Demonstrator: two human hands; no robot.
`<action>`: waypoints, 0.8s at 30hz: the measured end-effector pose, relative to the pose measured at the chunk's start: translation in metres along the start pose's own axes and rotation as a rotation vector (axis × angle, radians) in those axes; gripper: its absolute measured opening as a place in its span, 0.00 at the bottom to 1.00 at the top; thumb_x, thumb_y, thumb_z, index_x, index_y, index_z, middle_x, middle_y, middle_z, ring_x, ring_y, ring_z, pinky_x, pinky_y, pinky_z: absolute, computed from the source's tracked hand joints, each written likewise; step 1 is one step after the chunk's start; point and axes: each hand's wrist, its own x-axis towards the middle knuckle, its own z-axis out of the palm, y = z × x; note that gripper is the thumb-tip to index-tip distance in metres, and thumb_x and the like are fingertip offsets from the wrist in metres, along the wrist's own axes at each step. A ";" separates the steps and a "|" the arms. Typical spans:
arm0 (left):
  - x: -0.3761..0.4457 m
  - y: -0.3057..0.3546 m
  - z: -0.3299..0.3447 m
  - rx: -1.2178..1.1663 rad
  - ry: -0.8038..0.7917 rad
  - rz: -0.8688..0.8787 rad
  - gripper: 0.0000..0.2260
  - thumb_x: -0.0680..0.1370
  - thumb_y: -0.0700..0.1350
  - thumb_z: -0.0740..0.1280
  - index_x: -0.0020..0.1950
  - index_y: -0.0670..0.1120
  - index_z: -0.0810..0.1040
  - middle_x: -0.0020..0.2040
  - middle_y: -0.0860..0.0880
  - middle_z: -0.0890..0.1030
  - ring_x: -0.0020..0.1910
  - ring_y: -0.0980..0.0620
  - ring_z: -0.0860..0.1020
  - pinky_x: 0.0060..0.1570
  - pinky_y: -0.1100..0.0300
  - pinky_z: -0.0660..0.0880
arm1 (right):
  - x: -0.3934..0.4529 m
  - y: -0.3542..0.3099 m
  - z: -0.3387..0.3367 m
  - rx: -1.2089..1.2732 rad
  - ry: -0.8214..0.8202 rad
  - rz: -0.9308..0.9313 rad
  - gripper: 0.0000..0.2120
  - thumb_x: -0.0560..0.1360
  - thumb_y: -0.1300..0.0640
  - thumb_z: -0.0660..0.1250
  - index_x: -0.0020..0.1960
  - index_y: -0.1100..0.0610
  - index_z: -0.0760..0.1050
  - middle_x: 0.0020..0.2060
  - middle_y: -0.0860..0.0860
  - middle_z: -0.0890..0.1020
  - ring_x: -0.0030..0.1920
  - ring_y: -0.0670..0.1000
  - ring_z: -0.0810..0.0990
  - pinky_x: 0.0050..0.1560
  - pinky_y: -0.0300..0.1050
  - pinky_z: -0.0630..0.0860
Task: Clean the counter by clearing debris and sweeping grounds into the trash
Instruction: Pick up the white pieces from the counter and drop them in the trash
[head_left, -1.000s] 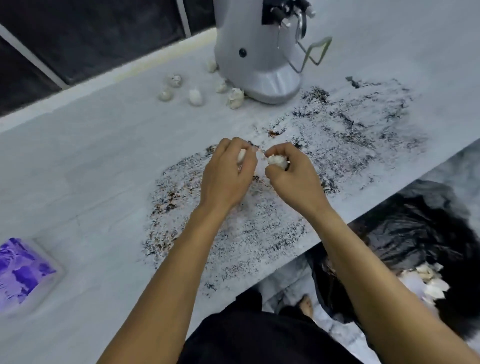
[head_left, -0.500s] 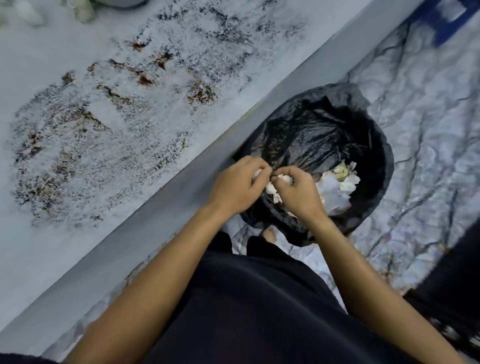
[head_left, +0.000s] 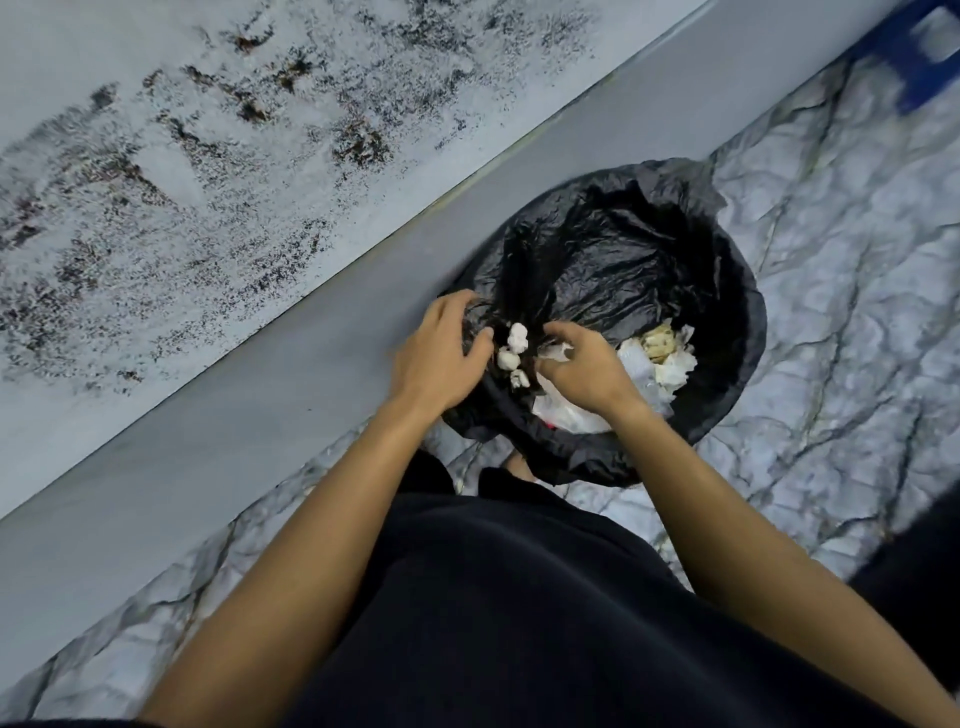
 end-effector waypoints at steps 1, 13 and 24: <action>-0.003 -0.002 -0.004 -0.007 0.016 -0.004 0.22 0.80 0.58 0.59 0.73 0.56 0.63 0.73 0.54 0.67 0.63 0.49 0.75 0.51 0.55 0.71 | -0.001 0.002 -0.003 -0.010 0.002 -0.004 0.27 0.77 0.56 0.70 0.74 0.52 0.67 0.71 0.49 0.72 0.68 0.53 0.72 0.59 0.45 0.72; -0.025 -0.014 -0.130 -0.134 0.393 0.071 0.17 0.79 0.55 0.64 0.67 0.60 0.70 0.65 0.61 0.71 0.45 0.60 0.75 0.44 0.59 0.74 | -0.030 -0.141 0.011 0.062 0.088 -0.487 0.16 0.79 0.54 0.67 0.66 0.48 0.75 0.59 0.40 0.80 0.55 0.39 0.77 0.56 0.39 0.77; 0.051 -0.128 -0.324 -0.052 0.713 -0.035 0.16 0.78 0.57 0.62 0.66 0.59 0.72 0.66 0.60 0.72 0.58 0.56 0.76 0.52 0.58 0.75 | 0.020 -0.374 0.085 -0.083 0.151 -0.846 0.16 0.78 0.52 0.67 0.65 0.52 0.76 0.55 0.46 0.81 0.51 0.44 0.79 0.53 0.39 0.75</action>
